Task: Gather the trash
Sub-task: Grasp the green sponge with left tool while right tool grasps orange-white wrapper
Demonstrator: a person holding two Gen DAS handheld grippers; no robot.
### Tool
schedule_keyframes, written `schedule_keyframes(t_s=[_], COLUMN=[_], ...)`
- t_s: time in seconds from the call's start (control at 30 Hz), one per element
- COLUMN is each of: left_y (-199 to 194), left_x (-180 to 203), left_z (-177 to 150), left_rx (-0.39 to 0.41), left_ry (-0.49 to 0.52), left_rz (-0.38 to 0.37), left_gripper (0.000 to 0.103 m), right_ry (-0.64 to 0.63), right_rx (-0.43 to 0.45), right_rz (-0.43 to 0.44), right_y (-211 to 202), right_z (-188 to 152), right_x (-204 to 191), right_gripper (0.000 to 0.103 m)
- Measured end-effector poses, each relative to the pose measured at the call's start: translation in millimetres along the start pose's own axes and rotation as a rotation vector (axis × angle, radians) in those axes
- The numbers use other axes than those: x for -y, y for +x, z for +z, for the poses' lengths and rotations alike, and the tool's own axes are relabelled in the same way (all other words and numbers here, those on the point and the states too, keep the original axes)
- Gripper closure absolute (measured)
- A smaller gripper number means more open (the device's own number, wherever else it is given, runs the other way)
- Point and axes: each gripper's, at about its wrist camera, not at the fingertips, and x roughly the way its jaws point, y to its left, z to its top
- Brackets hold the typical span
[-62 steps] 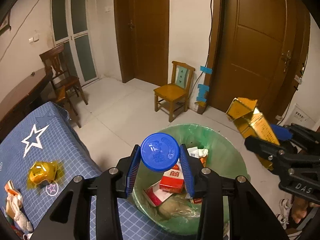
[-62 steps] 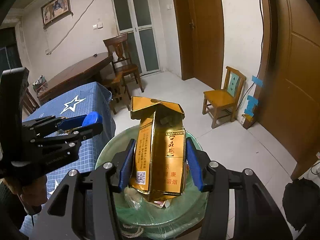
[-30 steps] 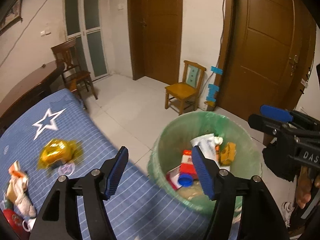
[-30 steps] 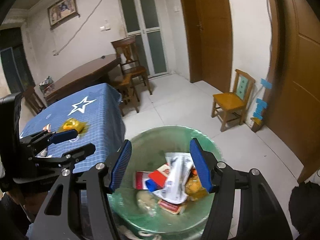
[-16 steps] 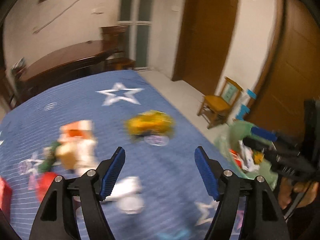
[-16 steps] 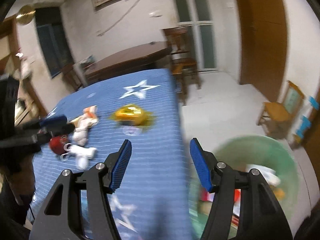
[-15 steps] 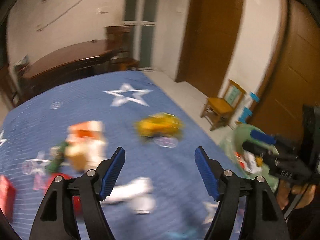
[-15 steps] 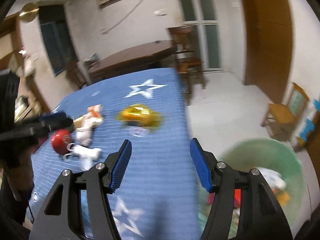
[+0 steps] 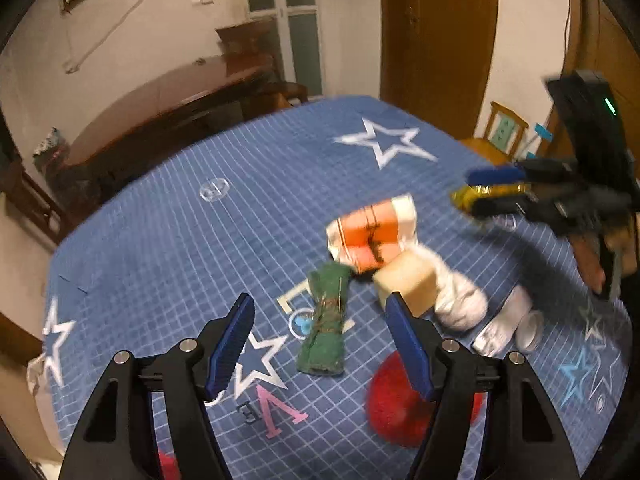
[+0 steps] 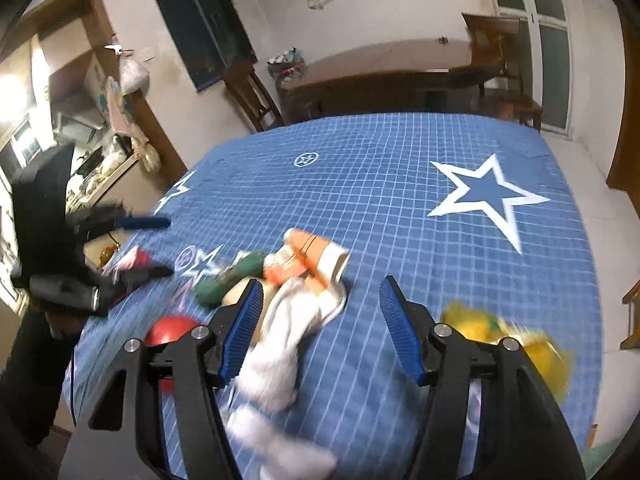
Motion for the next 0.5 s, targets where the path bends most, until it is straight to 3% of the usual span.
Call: schedule_keyframes(t_s=[0.2,0.37,0.4,0.5], left_y=[45,71,76,87], left_x=[3,-10,-12,-14], left_z=[-4,0,0,-1], left_rx=[-0.055,-0.099,-0.115,-0.142], left_ry=[0.027,-0.053,-0.068,-0.09], left_rz=[-0.035,-0.154,-0.18,-0.213], left_gripper=[0.041,0.052,0.054,0.06], right_ry=[0.074,0.084,0.088,0.1], right_rx=[-0.053,-0.117,-0.126,-0.161], right_rz=[0.055,0.112,0.121,0.158], right_y=[39,64,68,76], right_z=[16,20,20,19], right_x=[20,21,21,22], right_gripper=[0.036,0.036,0.038,0.058])
